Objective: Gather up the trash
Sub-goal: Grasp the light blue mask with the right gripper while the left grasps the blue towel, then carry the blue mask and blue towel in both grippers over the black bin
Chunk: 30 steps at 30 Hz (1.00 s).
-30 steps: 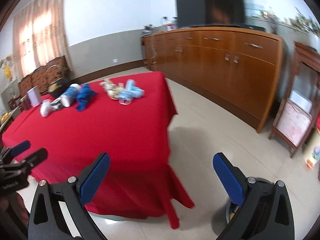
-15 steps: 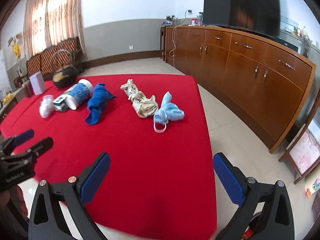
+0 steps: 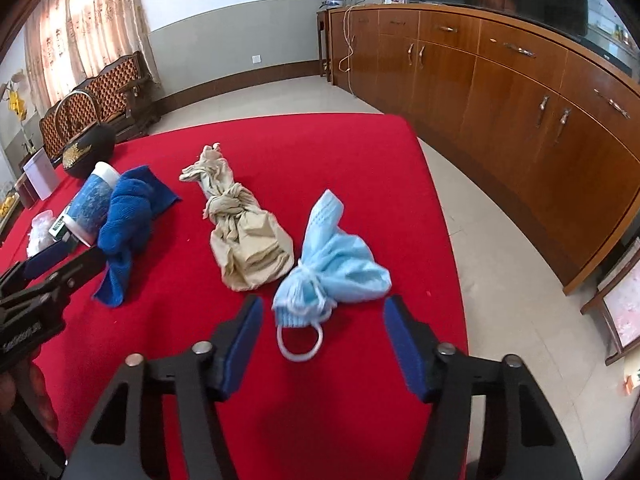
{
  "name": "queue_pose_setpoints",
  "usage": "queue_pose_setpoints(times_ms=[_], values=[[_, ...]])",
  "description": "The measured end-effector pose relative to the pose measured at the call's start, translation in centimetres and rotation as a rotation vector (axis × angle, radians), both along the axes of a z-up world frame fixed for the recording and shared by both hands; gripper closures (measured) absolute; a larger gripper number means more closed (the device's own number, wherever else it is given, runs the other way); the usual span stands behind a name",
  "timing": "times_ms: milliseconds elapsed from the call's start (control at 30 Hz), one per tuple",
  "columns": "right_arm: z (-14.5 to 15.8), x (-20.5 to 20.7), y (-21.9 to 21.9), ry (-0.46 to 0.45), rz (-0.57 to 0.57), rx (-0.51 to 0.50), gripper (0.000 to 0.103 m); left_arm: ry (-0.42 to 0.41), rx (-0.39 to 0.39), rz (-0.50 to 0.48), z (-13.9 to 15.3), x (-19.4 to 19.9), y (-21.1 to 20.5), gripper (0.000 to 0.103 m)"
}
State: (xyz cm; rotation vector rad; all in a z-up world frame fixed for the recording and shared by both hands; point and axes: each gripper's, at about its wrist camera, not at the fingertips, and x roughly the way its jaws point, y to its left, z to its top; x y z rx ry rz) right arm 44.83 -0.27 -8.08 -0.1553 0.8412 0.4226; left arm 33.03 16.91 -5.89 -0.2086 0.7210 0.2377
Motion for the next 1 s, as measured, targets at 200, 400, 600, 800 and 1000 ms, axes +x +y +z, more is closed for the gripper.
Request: queue_pose_setpoints(times_ms=[200,400,600,800,1000], values=[[-0.7,1.0,-0.3,0.025,0.009,0.011,0.081,0.053,-0.051,-0.032,-1.0,1.7,0.1,0.04],[-0.7,0.5,-0.8,0.01,0.023,0.013,0.086,0.046,-0.084,-0.052,-1.0,0.8,0.1,0.09],[0.6,-1.0,-1.8,-0.019,0.02,0.026,0.087,0.001,-0.054,-0.077,0.1,-2.9,-1.3,0.091],[2.3,-4.3,-4.1,-0.042,0.004,0.048,0.087,-0.023,-0.052,-0.104,1.4,-6.8,-3.2,0.091],[3.8,-8.7,-7.5,-0.072,-0.032,0.051,0.087,-0.057,-0.018,-0.149,3.1,-10.4,-6.9,0.091]])
